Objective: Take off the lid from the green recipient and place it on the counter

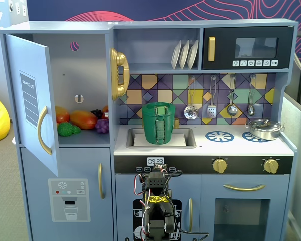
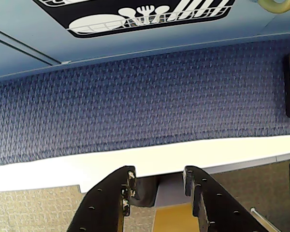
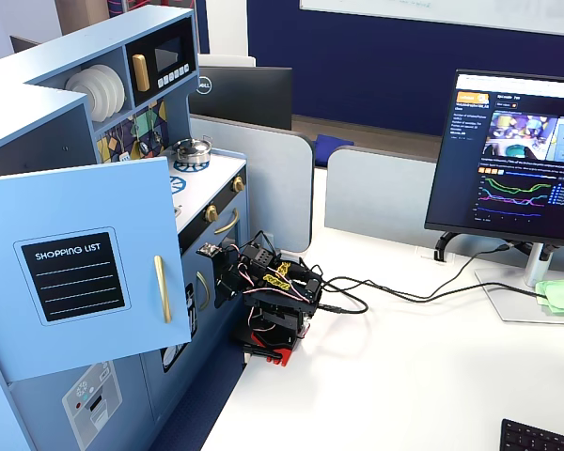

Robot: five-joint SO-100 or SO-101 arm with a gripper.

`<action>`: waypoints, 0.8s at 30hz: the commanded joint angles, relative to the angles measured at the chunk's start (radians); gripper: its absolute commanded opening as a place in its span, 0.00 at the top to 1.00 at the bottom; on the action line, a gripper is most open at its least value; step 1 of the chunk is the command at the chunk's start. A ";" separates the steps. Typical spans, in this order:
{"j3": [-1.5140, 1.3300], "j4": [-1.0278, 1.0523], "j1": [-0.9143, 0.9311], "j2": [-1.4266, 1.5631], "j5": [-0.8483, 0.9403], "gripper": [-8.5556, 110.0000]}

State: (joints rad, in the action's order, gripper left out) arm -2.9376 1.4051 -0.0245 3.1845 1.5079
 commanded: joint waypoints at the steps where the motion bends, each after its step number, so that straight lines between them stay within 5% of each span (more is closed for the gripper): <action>1: -0.060 0.127 -0.011 -0.006 0.034 0.93; 12: -0.060 0.101 -0.005 -0.006 0.086 0.93; 17: 0.075 -0.112 -0.017 -0.008 0.009 0.93; 24: 0.508 -0.548 0.023 -0.213 0.175 0.93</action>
State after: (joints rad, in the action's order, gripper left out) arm -2.6952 1.0600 -0.0276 3.1002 1.6475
